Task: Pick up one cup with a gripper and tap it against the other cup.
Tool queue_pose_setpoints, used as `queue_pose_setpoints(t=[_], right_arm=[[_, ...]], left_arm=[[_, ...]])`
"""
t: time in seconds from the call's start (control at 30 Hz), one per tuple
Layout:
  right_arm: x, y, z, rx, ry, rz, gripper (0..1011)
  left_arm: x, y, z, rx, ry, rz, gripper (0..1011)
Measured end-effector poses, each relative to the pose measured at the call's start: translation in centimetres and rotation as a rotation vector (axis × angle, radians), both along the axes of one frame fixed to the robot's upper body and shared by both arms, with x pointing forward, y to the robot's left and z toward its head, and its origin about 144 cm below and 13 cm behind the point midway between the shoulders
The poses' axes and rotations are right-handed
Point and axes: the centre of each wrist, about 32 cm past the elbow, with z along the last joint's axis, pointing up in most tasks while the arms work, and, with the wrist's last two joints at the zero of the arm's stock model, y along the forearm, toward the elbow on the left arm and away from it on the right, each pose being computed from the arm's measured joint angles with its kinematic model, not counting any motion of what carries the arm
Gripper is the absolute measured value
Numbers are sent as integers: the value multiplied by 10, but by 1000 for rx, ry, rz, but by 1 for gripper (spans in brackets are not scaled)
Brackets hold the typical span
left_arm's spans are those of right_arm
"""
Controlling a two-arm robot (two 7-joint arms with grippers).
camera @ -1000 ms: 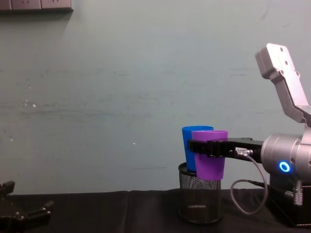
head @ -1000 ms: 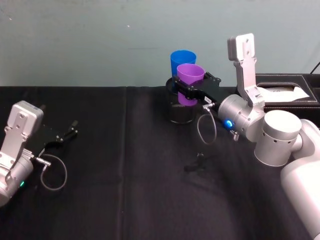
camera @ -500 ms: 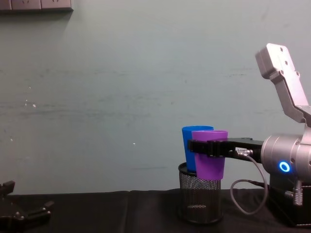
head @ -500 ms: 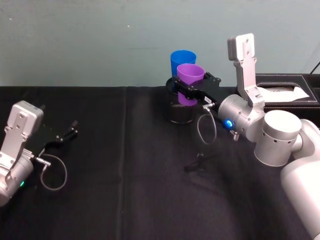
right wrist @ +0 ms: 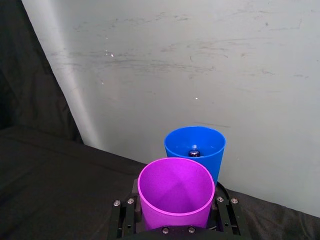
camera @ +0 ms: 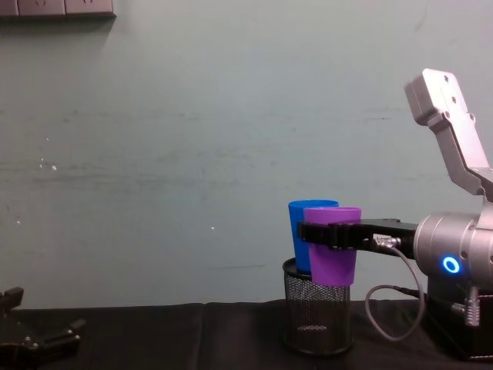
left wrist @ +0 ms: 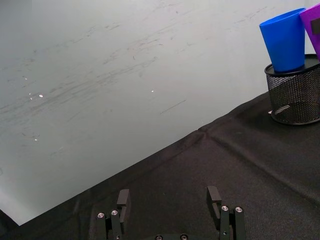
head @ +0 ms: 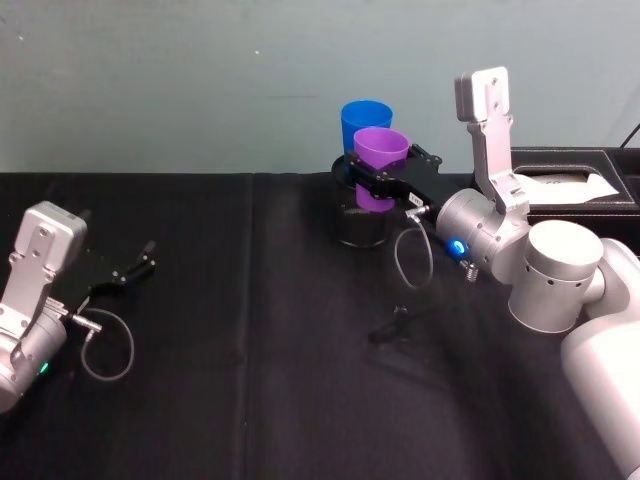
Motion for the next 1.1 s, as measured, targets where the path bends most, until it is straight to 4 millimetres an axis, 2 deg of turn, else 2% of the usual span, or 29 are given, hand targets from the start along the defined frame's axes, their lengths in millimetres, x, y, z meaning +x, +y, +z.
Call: queue_pose_setpoints(t=[1.1], right_arm=[[0,0,0,0,0,0,731]], left_arm=[[0,0,0,0,0,0,1000]])
